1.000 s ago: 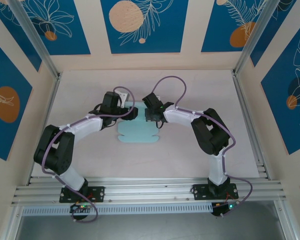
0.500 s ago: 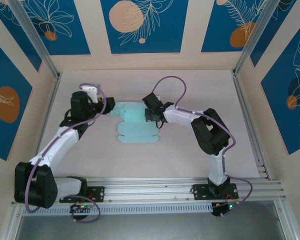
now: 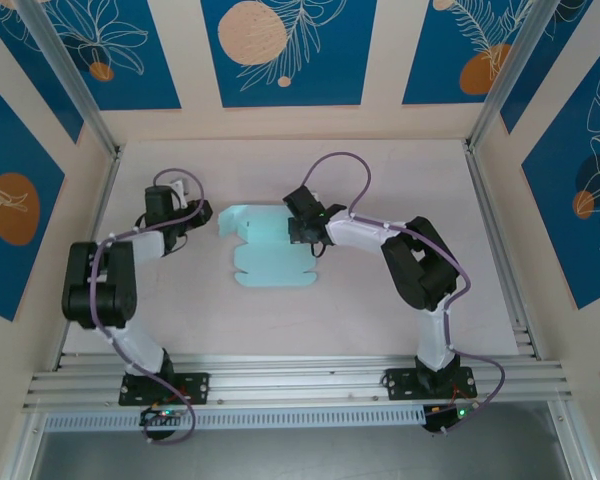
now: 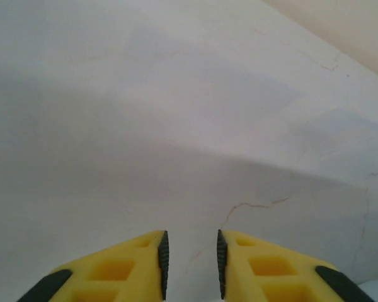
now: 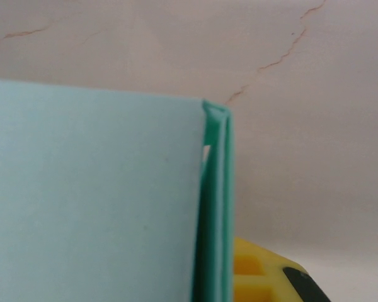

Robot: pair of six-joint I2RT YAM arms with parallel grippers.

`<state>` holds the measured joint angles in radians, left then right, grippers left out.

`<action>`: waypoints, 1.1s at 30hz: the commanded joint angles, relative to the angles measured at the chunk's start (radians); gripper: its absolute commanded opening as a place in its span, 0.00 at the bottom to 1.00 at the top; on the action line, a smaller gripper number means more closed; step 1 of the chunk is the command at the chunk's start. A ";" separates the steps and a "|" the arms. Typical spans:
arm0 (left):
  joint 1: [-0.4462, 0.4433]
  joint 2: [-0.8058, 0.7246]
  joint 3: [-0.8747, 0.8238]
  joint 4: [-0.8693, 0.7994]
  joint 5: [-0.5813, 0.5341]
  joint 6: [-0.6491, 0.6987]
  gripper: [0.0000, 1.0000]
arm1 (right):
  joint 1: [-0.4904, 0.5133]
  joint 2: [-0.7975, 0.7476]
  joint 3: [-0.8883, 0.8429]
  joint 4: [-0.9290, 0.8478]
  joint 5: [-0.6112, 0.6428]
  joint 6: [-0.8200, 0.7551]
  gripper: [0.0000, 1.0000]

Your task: Fold the paper box

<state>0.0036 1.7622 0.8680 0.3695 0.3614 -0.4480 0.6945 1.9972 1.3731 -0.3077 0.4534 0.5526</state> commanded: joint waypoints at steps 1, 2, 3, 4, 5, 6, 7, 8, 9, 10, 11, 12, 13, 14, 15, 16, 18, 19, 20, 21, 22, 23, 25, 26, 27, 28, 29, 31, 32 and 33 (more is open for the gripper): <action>-0.005 0.060 0.045 0.166 0.139 -0.086 0.23 | 0.011 0.021 0.025 -0.040 -0.019 -0.005 0.00; -0.015 0.069 0.042 0.178 0.148 -0.096 0.22 | 0.011 0.023 0.027 -0.044 -0.018 -0.004 0.00; -0.028 0.071 0.042 0.174 0.147 -0.092 0.21 | 0.011 0.024 0.033 -0.049 -0.015 -0.003 0.00; -0.045 0.070 0.037 0.162 0.137 -0.087 0.20 | 0.011 0.027 0.037 -0.057 -0.012 -0.002 0.00; -0.061 0.067 0.032 0.157 0.132 -0.085 0.20 | 0.011 0.032 0.041 -0.063 -0.012 0.000 0.00; -0.077 0.065 0.024 0.157 0.124 -0.086 0.20 | 0.011 0.036 0.046 -0.071 -0.010 0.002 0.00; -0.086 0.062 0.015 0.158 0.110 -0.091 0.19 | 0.011 0.039 0.052 -0.075 -0.009 0.004 0.00; -0.097 0.059 0.000 0.169 0.099 -0.105 0.17 | 0.011 0.043 0.057 -0.078 -0.011 0.006 0.00; -0.105 0.056 -0.016 0.188 0.091 -0.118 0.17 | 0.011 0.047 0.062 -0.081 -0.012 0.007 0.00; -0.112 0.054 -0.028 0.200 0.082 -0.130 0.16 | 0.011 0.049 0.065 -0.082 -0.012 0.007 0.00; -0.120 0.050 -0.041 0.205 0.070 -0.140 0.14 | 0.011 0.052 0.067 -0.083 -0.014 0.009 0.00; -0.129 0.044 -0.056 0.216 0.053 -0.149 0.13 | 0.012 0.052 0.069 -0.084 -0.015 0.011 0.00; -0.137 0.038 -0.069 0.224 0.035 -0.157 0.12 | 0.013 0.054 0.071 -0.084 -0.015 0.011 0.00; -0.151 0.031 -0.081 0.228 0.012 -0.167 0.11 | 0.013 0.056 0.073 -0.084 -0.015 0.011 0.00; -0.162 0.026 -0.091 0.237 -0.011 -0.175 0.10 | 0.014 0.057 0.074 -0.085 -0.015 0.011 0.00; -0.175 0.020 -0.101 0.252 -0.032 -0.184 0.10 | 0.017 0.060 0.077 -0.086 -0.015 0.009 0.00; -0.203 0.011 -0.114 0.271 -0.078 -0.205 0.10 | 0.020 0.065 0.086 -0.088 -0.015 0.008 0.00; -0.217 0.009 -0.117 0.285 -0.097 -0.217 0.10 | 0.023 0.069 0.088 -0.088 -0.015 0.007 0.00; -0.234 0.012 -0.119 0.300 -0.110 -0.232 0.10 | 0.025 0.072 0.092 -0.088 -0.015 0.007 0.00; -0.244 0.015 -0.121 0.316 -0.111 -0.244 0.10 | 0.026 0.076 0.095 -0.088 -0.015 0.007 0.00; -0.253 0.019 -0.122 0.332 -0.104 -0.262 0.09 | 0.028 0.077 0.097 -0.090 -0.016 0.006 0.00; -0.260 0.023 -0.127 0.349 -0.097 -0.282 0.09 | 0.030 0.078 0.100 -0.090 -0.016 0.006 0.00; -0.268 0.032 -0.141 0.388 -0.072 -0.328 0.09 | 0.031 0.082 0.102 -0.088 -0.015 0.006 0.00; -0.271 0.037 -0.151 0.411 -0.060 -0.359 0.09 | 0.031 0.083 0.102 -0.087 -0.017 0.006 0.00; -0.271 0.044 -0.163 0.433 -0.051 -0.391 0.09 | 0.031 0.084 0.102 -0.086 -0.018 0.007 0.00; -0.272 0.054 -0.178 0.474 -0.037 -0.430 0.09 | 0.031 0.088 0.105 -0.086 -0.019 0.006 0.00; -0.272 0.065 -0.194 0.514 -0.025 -0.464 0.08 | 0.031 0.089 0.107 -0.087 -0.022 0.006 0.00; -0.271 0.079 -0.211 0.545 -0.024 -0.501 0.09 | 0.032 0.091 0.104 -0.084 -0.020 0.004 0.00; -0.266 0.084 -0.211 0.541 -0.021 -0.504 0.09 | 0.032 0.091 0.101 -0.084 -0.017 0.005 0.00; -0.260 0.090 -0.208 0.530 -0.021 -0.507 0.08 | 0.033 0.091 0.099 -0.084 -0.016 0.001 0.00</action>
<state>-0.2184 1.8275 0.6693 0.8093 0.2489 -0.8757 0.6987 2.0460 1.4631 -0.4000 0.5091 0.5503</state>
